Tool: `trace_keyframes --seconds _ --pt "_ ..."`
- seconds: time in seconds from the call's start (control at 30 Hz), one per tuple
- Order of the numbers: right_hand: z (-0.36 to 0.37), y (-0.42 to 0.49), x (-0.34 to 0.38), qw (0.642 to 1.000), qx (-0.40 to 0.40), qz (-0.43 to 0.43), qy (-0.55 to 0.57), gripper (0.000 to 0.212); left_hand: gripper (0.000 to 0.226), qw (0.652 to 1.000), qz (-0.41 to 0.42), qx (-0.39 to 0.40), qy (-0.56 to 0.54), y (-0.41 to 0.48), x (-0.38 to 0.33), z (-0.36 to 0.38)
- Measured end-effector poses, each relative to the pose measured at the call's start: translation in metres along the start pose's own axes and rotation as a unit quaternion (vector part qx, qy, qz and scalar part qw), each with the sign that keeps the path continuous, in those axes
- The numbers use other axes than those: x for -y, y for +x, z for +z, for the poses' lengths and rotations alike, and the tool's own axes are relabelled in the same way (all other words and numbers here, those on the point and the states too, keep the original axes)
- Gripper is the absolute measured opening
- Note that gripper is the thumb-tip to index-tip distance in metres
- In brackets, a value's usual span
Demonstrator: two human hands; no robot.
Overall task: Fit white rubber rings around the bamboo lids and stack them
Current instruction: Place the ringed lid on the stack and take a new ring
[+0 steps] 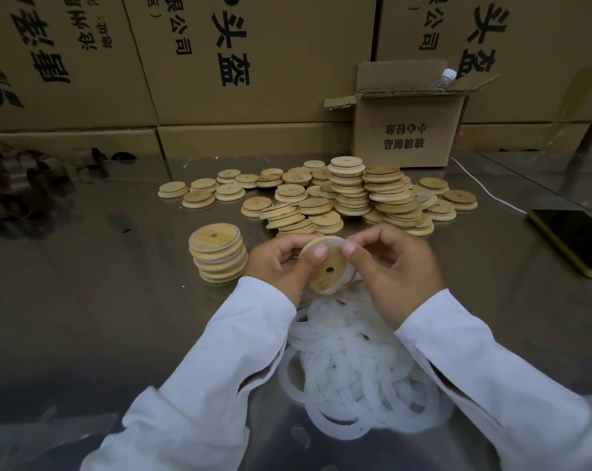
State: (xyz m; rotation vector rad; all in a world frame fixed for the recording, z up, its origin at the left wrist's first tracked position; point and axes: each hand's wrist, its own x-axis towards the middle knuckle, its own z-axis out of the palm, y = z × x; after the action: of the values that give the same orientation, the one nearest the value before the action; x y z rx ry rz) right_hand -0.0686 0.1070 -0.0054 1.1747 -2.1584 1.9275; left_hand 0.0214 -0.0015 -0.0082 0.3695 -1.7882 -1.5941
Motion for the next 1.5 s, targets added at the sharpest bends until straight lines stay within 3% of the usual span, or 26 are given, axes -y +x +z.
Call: trace_keyframes --seconds 0.3,0.53,0.8,1.1,1.27,1.37,1.5 --pt "-0.013 0.009 0.011 1.000 -0.003 -0.002 0.002 0.012 0.015 0.999 0.035 -0.001 -0.015 0.001 -0.006 -0.001" --pt "-0.008 0.005 0.011 1.000 0.000 -0.007 0.026 0.012 0.013 0.994 -0.040 -0.018 -0.102 0.000 -0.004 -0.001" --pt "0.002 -0.003 -0.003 0.999 -0.045 -0.016 0.006 0.012 0.002 0.995 -0.076 -0.050 -0.047 -0.002 -0.001 0.009" --pt "0.003 -0.003 -0.006 0.998 -0.060 0.008 -0.029 0.011 0.005 0.991 -0.100 -0.055 -0.065 0.001 0.002 0.005" --pt "0.000 -0.002 -0.005 0.996 -0.049 0.002 -0.073 0.012 0.010 0.997 -0.041 -0.039 0.043 0.002 0.006 0.002" --pt "0.000 -0.003 -0.004 0.996 -0.037 -0.004 -0.077 0.009 0.023 0.996 -0.048 -0.022 0.066 0.001 0.007 0.001" --pt "0.000 -0.004 -0.002 0.997 -0.004 -0.010 -0.077 0.010 0.013 0.996 -0.026 0.008 0.084 -0.001 0.005 0.000"
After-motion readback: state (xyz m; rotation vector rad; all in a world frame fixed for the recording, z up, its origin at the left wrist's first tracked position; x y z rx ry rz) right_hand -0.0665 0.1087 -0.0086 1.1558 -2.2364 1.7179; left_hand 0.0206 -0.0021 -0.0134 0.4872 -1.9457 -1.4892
